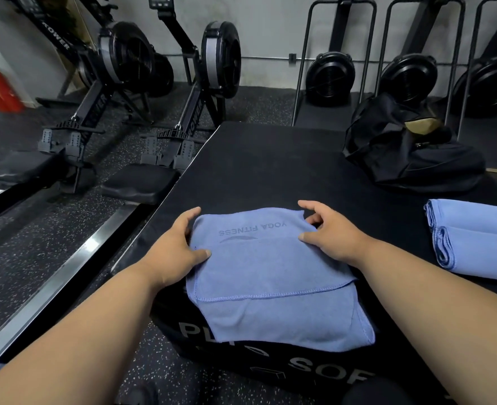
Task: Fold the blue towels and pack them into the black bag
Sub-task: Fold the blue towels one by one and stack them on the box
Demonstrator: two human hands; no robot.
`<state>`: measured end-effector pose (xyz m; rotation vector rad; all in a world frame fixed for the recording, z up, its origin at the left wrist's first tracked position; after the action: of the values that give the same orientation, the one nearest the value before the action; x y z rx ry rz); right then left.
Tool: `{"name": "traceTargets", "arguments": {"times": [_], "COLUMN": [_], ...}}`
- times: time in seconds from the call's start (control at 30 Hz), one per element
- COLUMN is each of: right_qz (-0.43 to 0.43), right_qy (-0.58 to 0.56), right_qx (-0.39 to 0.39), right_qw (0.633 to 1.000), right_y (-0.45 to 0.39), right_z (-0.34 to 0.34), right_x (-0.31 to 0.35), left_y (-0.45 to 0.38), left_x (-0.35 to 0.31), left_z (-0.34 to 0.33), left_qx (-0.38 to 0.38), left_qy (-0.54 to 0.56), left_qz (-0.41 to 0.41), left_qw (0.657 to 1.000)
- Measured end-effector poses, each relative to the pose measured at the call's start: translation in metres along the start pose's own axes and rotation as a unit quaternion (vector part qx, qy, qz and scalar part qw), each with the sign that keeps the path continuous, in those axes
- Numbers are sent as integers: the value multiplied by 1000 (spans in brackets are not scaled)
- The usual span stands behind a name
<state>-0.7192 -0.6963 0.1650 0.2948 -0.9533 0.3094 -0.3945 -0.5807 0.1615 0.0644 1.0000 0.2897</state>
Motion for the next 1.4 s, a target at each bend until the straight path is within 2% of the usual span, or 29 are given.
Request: {"name": "traceTargets", "arguments": {"times": [0.17,0.33,0.43,0.53,0.67,0.73,0.83,0.93,1.03,1.1,1.27,1.33,1.4], "right_qz": [15,105,162,185,143,100,43,13,38,59,31,-1,-27], "right_qy": [-3,-46,-86,-92,-128,-93,-40,-83,-98,-103,-110,-70,-40], "right_qx": [-5,-127,-190,-178,-81,-25,20,-21,-80,-113,-146,-139,-120], "right_qw": [1000,985,965,962,978,990,998,996,991,986,983,988,992], "right_y": [2,-6,7,43,99,126,164,181,170,156,99,72,47], "right_z": [10,84,133,144,92,52,19,25,49,65,77,70,57], "right_x": [20,111,168,184,125,76,21,12,28,45,51,40,24], "left_y": [-2,-15,-9,24,77,101,123,129,129,118,66,41,12], "left_x": [-11,-96,-154,-167,-111,-70,-8,5,-31,-51,-81,-79,-63], "left_z": [6,68,105,105,43,1,-33,-26,-3,20,42,35,21], "left_qx": [-35,-146,-160,-136,-33,31,57,23,-7,-59,-161,-175,-159], "left_qy": [67,165,215,182,94,62,45,80,155,167,77,42,-16], "left_qz": [7,-52,-118,-141,-98,-55,18,30,-11,-27,-51,-35,-9], "left_qw": [997,974,956,964,990,996,997,996,988,984,983,983,987]}}
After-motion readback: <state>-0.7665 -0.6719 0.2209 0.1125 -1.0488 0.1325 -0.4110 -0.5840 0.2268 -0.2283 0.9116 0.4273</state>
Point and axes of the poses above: each hand's wrist, its own y-axis away from the middle knuckle, its own z-axis out of the back of the hand, x = y × z, the point moved 10 cm from there along -y, towards the middle knuckle, and after that the axes turned 2 degrees about z, right-handed, at the moved point
